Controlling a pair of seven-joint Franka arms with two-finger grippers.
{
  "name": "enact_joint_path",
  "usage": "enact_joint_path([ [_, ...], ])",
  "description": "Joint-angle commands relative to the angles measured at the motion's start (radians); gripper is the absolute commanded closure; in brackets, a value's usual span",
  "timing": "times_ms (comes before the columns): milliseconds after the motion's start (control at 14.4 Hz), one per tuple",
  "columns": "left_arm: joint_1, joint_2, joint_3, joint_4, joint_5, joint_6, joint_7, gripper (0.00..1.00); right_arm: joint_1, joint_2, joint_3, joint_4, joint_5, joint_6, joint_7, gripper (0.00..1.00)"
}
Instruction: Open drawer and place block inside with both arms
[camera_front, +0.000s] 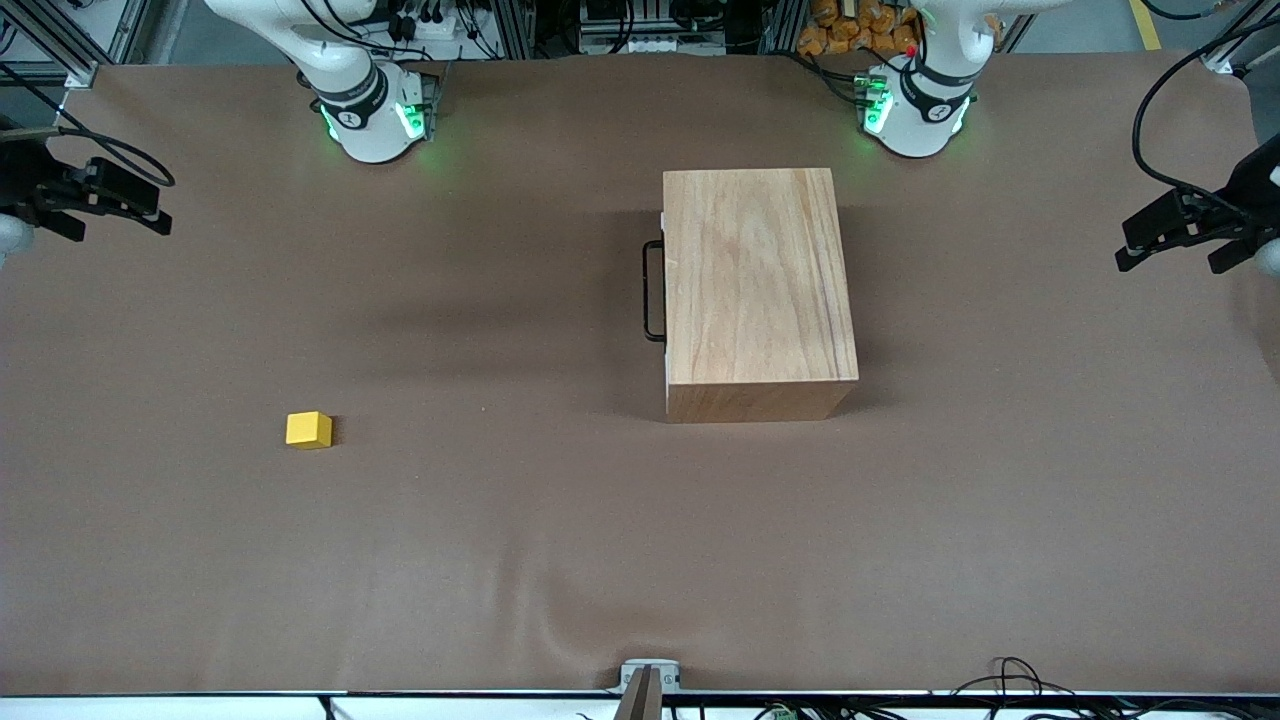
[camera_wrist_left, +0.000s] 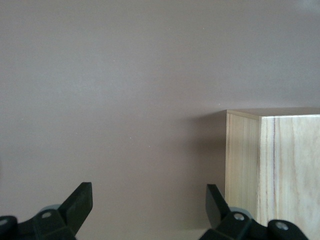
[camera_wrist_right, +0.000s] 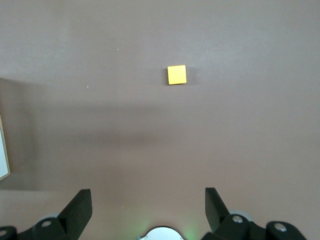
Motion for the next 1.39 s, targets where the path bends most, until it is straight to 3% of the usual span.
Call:
enact_joint_path([
  [0,-0.008,0.012,-0.040,0.005,-0.024,-0.005,-0.002,0.00,-0.013,0.015,0.006,0.031,0.000,-0.022,0.005,0.00],
  [208,-0.011,0.037,-0.129,0.006,-0.003,-0.005,-0.114,0.00,-0.011,0.016,0.006,0.027,0.003,-0.021,0.005,0.00],
  [556,-0.047,0.104,-0.204,0.028,0.000,0.005,-0.235,0.00,-0.011,0.016,0.006,0.019,0.005,-0.025,0.003,0.00],
  [764,-0.093,0.155,-0.275,0.054,0.008,0.003,-0.416,0.00,-0.016,0.016,0.006,0.015,0.005,-0.027,0.000,0.00],
  [972,-0.191,0.250,-0.290,0.133,0.075,-0.003,-0.502,0.00,-0.026,0.015,0.006,0.011,0.005,-0.024,-0.006,0.00],
  [1319,-0.288,0.350,-0.312,0.175,0.088,0.006,-0.665,0.00,-0.025,0.015,0.008,-0.008,0.005,-0.025,-0.007,0.00],
])
